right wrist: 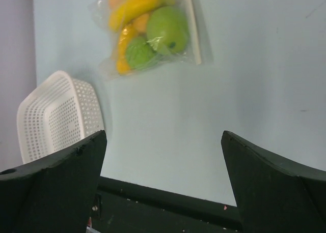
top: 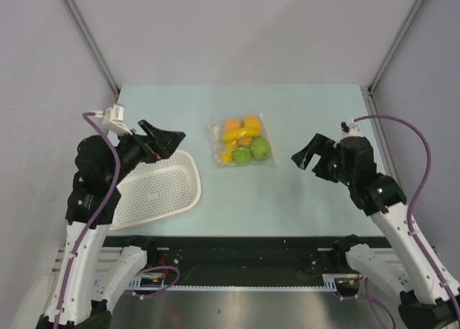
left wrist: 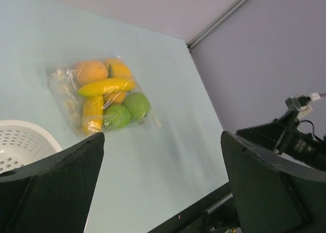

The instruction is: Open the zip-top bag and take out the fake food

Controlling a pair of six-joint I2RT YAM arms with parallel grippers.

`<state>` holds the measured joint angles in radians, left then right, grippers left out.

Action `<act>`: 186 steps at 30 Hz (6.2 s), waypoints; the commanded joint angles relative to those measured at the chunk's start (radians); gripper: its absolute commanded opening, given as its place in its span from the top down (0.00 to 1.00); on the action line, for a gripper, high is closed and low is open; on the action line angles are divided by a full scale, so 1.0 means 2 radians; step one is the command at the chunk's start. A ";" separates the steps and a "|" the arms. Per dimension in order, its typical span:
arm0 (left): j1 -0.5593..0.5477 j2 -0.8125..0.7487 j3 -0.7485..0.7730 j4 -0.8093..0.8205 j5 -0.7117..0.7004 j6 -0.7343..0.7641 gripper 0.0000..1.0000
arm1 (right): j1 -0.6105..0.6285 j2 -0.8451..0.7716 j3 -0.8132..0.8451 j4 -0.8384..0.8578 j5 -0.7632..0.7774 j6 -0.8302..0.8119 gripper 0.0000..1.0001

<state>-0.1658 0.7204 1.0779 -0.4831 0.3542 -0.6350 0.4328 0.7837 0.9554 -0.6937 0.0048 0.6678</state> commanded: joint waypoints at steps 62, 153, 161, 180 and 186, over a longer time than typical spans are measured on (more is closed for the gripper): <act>-0.131 0.310 0.159 0.023 0.061 0.055 0.10 | -0.088 0.559 0.361 0.000 -0.341 -0.232 1.00; -0.185 0.302 0.015 0.289 0.303 0.122 1.00 | -0.022 0.255 0.244 -0.018 -0.417 -0.273 0.33; -0.209 0.316 0.034 0.273 0.292 0.097 1.00 | 0.006 0.303 0.285 0.009 -0.421 -0.289 0.26; -0.231 0.342 0.074 0.219 0.265 0.083 1.00 | 0.011 0.324 0.285 0.033 -0.489 -0.299 0.61; -0.233 0.344 0.079 0.222 0.261 0.077 1.00 | 0.010 0.328 0.282 0.028 -0.491 -0.304 0.91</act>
<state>-0.6239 1.4181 1.1763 -0.0742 0.8806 -0.4561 0.4480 1.4380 1.4963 -0.6632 -0.9611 0.0731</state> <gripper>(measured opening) 0.005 0.200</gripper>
